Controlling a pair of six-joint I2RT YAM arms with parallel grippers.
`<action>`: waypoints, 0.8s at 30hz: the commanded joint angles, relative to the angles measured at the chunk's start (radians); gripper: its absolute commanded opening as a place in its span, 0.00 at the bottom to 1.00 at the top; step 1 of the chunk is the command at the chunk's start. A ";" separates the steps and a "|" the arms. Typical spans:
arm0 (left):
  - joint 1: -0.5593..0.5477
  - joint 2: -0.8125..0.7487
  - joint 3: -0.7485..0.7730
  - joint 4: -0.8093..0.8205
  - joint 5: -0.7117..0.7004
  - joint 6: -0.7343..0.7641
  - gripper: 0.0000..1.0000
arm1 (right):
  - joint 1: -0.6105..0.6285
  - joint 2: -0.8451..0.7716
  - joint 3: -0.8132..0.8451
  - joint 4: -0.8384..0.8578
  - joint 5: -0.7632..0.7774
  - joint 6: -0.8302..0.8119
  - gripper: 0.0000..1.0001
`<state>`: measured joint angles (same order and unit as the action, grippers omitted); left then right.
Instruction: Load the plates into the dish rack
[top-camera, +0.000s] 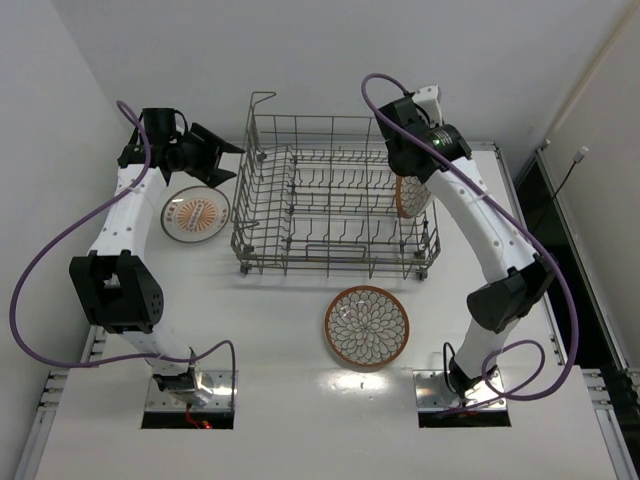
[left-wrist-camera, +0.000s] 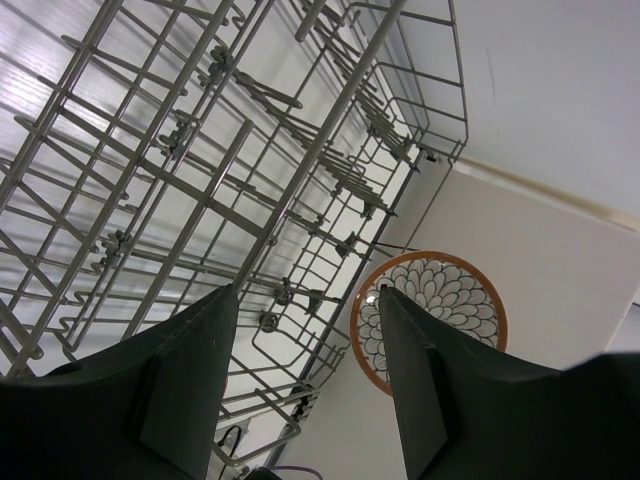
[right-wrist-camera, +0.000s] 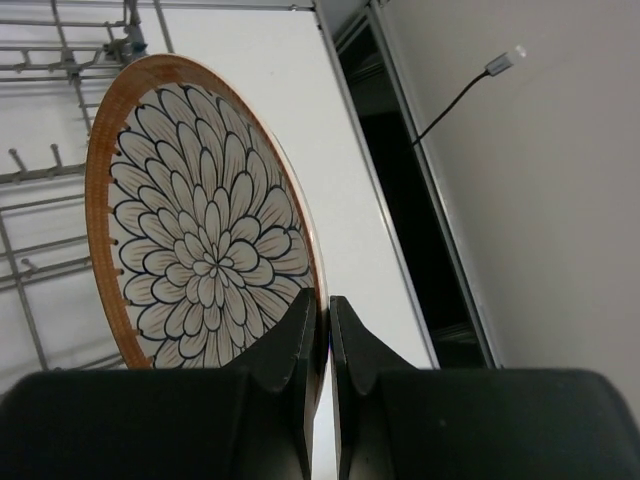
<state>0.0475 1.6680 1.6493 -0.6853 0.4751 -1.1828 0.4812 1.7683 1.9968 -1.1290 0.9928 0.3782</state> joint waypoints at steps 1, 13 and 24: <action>0.005 -0.014 -0.003 0.026 0.017 -0.005 0.55 | 0.008 -0.021 0.044 0.078 0.141 -0.058 0.00; 0.005 -0.014 -0.003 0.026 0.017 -0.005 0.55 | 0.028 -0.050 -0.156 0.210 0.170 -0.160 0.00; 0.005 -0.014 -0.013 0.026 0.026 -0.014 0.55 | 0.076 -0.041 -0.285 0.308 0.135 -0.223 0.00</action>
<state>0.0475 1.6680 1.6444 -0.6842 0.4755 -1.1877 0.5369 1.7676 1.7134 -0.8909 1.0508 0.1993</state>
